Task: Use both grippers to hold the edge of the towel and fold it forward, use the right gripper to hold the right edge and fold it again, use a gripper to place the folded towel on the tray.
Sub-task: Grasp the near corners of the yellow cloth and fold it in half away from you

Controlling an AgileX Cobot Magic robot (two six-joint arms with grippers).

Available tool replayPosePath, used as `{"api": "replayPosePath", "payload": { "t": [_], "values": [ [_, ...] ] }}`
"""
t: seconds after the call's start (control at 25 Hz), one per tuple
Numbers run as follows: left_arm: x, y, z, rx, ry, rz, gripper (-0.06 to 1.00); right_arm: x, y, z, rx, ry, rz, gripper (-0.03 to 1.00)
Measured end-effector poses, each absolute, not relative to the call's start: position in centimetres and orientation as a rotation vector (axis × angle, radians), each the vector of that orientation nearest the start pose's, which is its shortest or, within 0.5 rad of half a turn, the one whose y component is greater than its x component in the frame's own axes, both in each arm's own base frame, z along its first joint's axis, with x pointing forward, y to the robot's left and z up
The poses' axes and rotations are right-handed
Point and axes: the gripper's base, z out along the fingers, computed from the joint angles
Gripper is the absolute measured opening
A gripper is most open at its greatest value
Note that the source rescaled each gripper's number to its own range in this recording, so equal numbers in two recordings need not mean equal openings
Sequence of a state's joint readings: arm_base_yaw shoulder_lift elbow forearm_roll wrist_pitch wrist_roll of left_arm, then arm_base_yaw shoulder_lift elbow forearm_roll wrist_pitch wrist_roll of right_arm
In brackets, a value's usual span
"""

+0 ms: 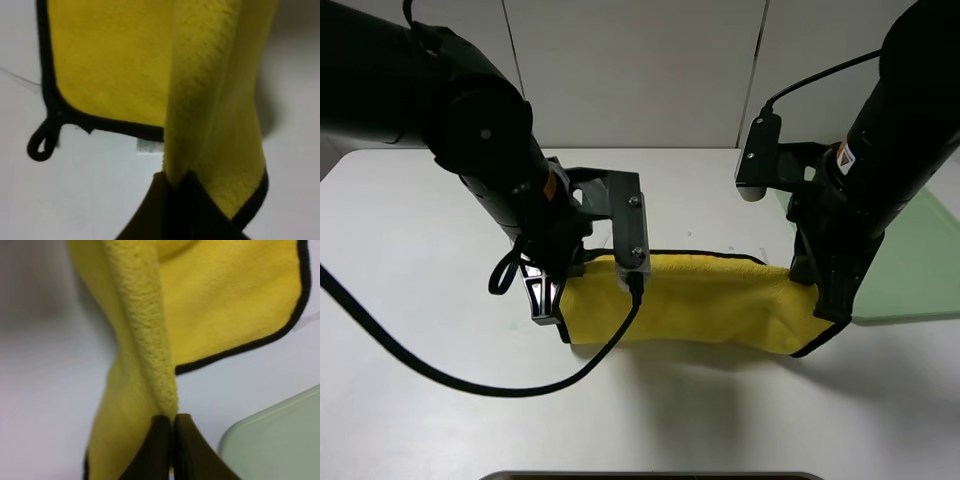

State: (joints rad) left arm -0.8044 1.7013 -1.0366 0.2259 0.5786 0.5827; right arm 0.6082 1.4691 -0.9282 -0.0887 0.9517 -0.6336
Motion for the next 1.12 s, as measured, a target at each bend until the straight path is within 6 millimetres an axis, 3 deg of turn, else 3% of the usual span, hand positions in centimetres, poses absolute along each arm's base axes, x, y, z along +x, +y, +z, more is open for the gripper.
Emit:
{"api": "replayPosePath", "payload": {
  "t": [0.28,0.48,0.88,1.12],
  "values": [
    [25.6,-22.6,19.8,1.810,1.924,0.156,0.00,23.0,14.7,21.5,-1.820,2.319,-0.192,0.00],
    [26.2,-22.8,17.9,1.839,1.944,0.162,0.00,23.7,15.1,20.8,-1.822,2.278,-0.211,0.00],
    [27.9,-22.0,16.3,1.804,1.964,0.174,0.00,25.1,15.8,20.0,-1.827,2.152,-0.264,0.00],
    [29.2,-23.0,16.2,1.784,1.946,0.173,0.00,25.8,15.9,19.2,-1.882,2.092,-0.327,0.00]
  ]
}}
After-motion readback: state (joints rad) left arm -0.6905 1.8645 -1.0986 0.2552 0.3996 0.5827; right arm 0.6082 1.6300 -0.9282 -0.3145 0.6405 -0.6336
